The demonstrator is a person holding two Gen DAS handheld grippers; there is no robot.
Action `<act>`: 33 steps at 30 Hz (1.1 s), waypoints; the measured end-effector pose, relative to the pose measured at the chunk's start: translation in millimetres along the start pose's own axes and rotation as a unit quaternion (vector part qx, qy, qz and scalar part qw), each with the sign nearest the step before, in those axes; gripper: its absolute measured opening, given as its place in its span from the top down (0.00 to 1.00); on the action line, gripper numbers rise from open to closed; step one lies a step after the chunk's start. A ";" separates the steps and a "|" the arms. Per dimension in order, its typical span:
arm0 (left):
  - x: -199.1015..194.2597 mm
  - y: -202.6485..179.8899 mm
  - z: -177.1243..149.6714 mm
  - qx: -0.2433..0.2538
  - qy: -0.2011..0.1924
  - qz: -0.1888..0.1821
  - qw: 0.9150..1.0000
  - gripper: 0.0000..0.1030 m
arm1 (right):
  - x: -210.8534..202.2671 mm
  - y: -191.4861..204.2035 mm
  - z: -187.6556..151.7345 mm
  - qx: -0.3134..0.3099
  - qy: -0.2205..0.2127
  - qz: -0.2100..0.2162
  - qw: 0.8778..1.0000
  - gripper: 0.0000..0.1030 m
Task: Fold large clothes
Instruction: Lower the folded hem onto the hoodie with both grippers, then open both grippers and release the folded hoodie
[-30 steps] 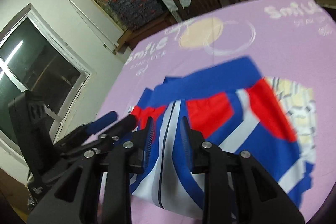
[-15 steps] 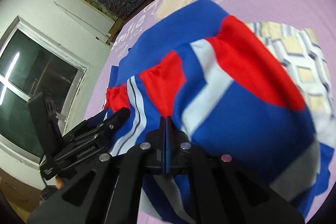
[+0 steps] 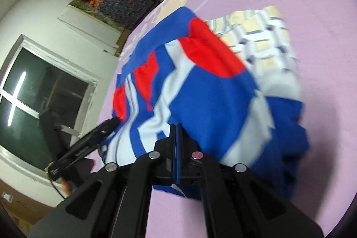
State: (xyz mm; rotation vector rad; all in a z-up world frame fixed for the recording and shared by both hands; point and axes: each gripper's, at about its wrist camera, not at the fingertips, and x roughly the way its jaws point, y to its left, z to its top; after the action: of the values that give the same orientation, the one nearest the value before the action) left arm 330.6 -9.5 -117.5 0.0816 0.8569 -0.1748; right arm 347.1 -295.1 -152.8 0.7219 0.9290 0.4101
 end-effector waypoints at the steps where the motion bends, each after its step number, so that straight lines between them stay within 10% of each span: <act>1: -5.6 -4.2 -1.8 0.012 -0.009 0.013 1.000 0.15 | -4.1 4.1 -2.5 -0.005 -0.006 -0.005 1.000 0.90; 5: -14.1 -13.0 -7.7 0.036 -0.023 0.034 0.999 0.15 | -24.5 34.0 -19.4 -0.052 -0.042 -0.047 0.997 0.61; 33: -16.7 -32.7 -21.3 0.074 -0.044 0.083 0.993 0.07 | -36.9 17.8 -60.2 0.001 -0.036 -0.040 0.999 0.44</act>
State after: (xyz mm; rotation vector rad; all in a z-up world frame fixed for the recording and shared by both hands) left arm 297.9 -36.6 -118.8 0.2814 0.7447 -0.0852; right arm 276.2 -282.0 -142.4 0.6950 0.8866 0.3112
